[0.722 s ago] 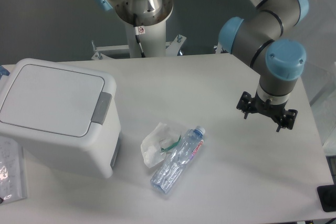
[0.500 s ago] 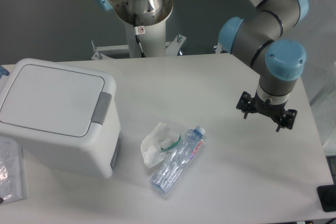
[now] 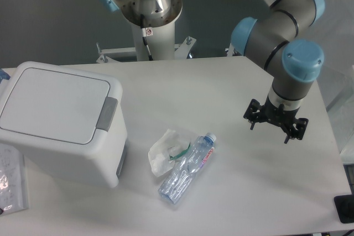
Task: Open the trash can
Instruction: 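Move the open gripper over to the grey tab on the trash can lid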
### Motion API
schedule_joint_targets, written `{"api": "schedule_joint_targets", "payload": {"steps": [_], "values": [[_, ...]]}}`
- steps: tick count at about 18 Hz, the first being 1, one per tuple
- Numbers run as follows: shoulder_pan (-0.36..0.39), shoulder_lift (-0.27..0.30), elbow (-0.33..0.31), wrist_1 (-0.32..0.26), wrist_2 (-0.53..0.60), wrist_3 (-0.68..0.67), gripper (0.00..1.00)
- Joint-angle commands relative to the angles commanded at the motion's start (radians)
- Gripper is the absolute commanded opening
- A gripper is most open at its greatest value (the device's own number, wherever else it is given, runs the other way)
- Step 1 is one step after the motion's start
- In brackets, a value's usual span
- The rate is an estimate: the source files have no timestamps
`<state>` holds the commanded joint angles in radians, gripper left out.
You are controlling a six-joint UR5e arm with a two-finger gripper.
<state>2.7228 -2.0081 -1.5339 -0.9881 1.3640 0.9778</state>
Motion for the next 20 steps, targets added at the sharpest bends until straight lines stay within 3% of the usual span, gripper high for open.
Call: {"api": "schedule_joint_targets", "payload": {"steps": [3,6,11,14,20], "values": [[-0.005,0.008,0.008,0.003,-0.051,-0.065,1.0],[-0.008,0.035,-0.003,0.002,-0.224,-0.092,1.0],[-0.044,0.112,0.008,0.003,-0.443,-0.326,1.0],[-0.083,0.161,-0.006,0.002,-0.502,-0.35,1.0],[-0.189,0.241,-0.009,0.002,-0.511,-0.468,1.0]]}}
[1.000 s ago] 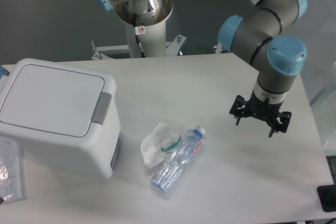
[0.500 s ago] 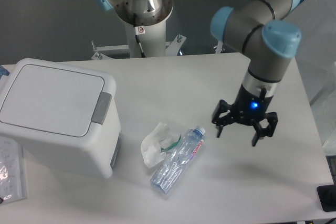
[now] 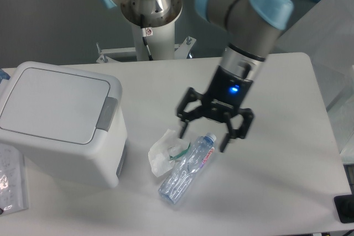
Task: Open the trash can
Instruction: 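Move the open gripper over to the grey tab on the trash can lid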
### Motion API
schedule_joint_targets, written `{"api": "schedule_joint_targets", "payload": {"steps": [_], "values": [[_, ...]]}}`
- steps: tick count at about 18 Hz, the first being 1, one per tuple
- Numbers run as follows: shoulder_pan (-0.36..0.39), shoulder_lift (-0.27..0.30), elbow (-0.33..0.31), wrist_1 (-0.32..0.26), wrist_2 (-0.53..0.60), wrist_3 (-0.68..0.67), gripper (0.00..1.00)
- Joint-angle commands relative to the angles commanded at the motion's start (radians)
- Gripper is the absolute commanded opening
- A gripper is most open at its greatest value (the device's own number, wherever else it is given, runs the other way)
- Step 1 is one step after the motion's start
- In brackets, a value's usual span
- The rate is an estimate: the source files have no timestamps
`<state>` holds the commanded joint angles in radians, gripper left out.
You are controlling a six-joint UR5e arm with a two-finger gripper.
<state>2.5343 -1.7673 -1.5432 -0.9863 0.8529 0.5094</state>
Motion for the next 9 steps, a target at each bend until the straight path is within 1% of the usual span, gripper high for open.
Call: {"api": "schedule_joint_targets", "payload": {"steps": [3,4,6,9], "values": [[-0.069,0.031,-0.014,0.0,0.002,-0.025,1.0],[-0.081,0.043,-0.026,0.002,0.003,-0.023,1.0],[-0.088,0.058,-0.041,0.002,0.003,-0.022,1.0],[-0.094,0.055,-0.061,0.003,0.0,-0.017,1.0]]}}
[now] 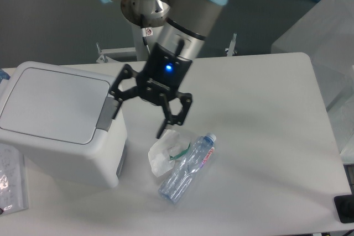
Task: Open the trash can
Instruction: 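Move the open gripper over to the grey tab on the trash can lid, then push the gripper finger against the grey tab to pop the lid open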
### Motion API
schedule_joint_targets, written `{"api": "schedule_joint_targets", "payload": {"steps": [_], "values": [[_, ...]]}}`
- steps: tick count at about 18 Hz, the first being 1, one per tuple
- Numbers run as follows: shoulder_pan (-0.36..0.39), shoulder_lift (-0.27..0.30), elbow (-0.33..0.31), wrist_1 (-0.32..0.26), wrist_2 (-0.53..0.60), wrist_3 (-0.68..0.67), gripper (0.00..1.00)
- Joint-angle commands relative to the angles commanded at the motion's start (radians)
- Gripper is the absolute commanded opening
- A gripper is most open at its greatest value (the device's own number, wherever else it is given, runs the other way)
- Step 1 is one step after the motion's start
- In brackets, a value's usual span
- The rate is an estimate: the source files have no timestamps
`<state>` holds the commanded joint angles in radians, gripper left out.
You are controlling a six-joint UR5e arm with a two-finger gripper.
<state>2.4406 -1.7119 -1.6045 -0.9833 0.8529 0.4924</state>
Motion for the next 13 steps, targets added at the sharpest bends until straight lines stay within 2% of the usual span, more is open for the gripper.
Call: {"api": "schedule_joint_targets", "payload": {"steps": [13], "values": [[0.008,-0.006,-0.066,0.012,0.011,0.035,1.0]]}}
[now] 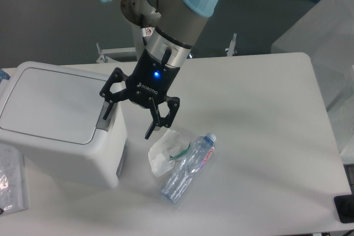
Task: Open the trash can
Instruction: 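Push the gripper finger against the grey tab to pop the lid open, then lift the gripper up and away from the opened trash can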
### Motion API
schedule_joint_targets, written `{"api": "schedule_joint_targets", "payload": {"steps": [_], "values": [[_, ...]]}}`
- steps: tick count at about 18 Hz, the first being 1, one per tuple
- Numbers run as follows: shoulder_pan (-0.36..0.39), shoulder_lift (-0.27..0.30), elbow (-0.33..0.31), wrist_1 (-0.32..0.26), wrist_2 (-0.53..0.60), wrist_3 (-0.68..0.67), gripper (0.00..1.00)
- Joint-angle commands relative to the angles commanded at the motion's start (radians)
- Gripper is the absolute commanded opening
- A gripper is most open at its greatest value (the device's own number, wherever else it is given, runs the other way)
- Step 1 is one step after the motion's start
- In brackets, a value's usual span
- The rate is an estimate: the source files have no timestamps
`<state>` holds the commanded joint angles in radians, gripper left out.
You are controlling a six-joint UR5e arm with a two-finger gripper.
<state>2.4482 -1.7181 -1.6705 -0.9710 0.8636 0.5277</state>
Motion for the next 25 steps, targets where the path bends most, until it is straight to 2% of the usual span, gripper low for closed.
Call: {"api": "schedule_joint_targets", "payload": {"steps": [19,25], "values": [[0.005,0.0,-0.003,0.0,0.0,0.0,1.0],[0.07,0.006,0.043,0.003,-0.002,0.002,1.0]]}}
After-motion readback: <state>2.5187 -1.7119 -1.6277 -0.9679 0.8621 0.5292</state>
